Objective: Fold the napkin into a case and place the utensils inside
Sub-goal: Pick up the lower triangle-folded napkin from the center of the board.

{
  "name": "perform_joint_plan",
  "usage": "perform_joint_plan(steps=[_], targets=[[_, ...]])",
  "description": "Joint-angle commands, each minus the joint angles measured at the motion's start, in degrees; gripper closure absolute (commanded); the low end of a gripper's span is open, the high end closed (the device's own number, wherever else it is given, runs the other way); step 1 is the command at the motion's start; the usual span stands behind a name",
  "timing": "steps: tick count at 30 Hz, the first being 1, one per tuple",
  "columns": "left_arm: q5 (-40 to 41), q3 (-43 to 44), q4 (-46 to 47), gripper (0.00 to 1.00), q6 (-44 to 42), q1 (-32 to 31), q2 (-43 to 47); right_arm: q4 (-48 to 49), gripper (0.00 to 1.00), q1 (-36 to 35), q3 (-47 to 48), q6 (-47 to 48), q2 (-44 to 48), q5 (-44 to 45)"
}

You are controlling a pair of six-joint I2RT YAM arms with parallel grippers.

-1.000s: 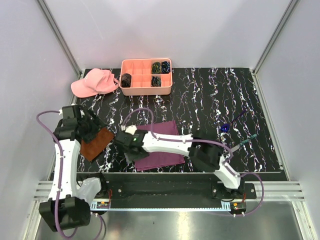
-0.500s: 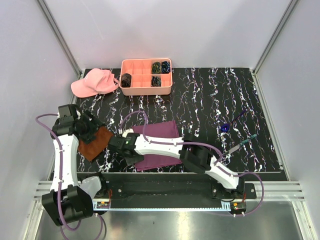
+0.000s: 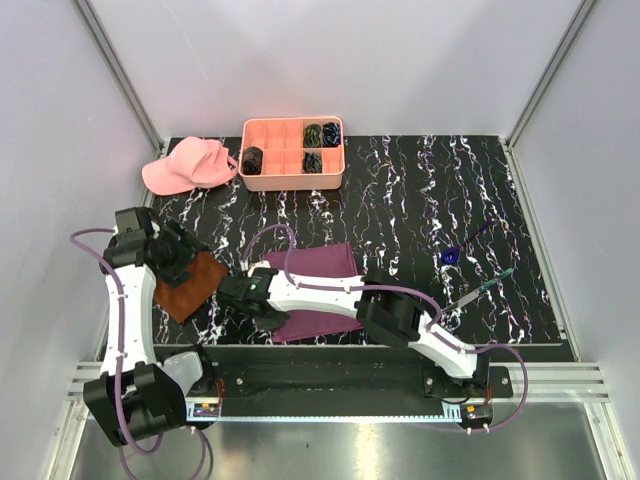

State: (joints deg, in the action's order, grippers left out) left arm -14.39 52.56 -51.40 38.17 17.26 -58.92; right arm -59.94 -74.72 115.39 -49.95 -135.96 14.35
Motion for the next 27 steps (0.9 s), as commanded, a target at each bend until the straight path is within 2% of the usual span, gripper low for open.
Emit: perform_joint_plan(steps=[1, 2, 9, 18, 27], targets=[[-1.4, 1.1, 1.8, 0.2, -1.0, 0.4, -0.6, 2.4, 0.97, -0.2, -4.7, -0.8, -0.5, 1.1], [-2.6, 0.7, 2.8, 0.2, -1.4, 0.4, -0.8, 4.8, 1.0, 0.0, -5.7, -0.1, 0.5, 0.9], [-14.2, -4.4, 10.0, 0.2, -5.8, 0.3, -1.6, 19.2, 1.0, 3.1, -19.2, 4.1, 13.8, -6.2], [-28.0, -12.5, 24.2, 0.19, -4.7, -1.9, -7.9, 32.5, 1.0, 6.8, -32.7, 3.6, 24.1, -16.1], [-25.7, -11.7, 28.4, 0.18, -4.9, -10.1, -16.6, 41.6, 1.0, 11.2, -41.6, 2.0, 30.5, -22.4]])
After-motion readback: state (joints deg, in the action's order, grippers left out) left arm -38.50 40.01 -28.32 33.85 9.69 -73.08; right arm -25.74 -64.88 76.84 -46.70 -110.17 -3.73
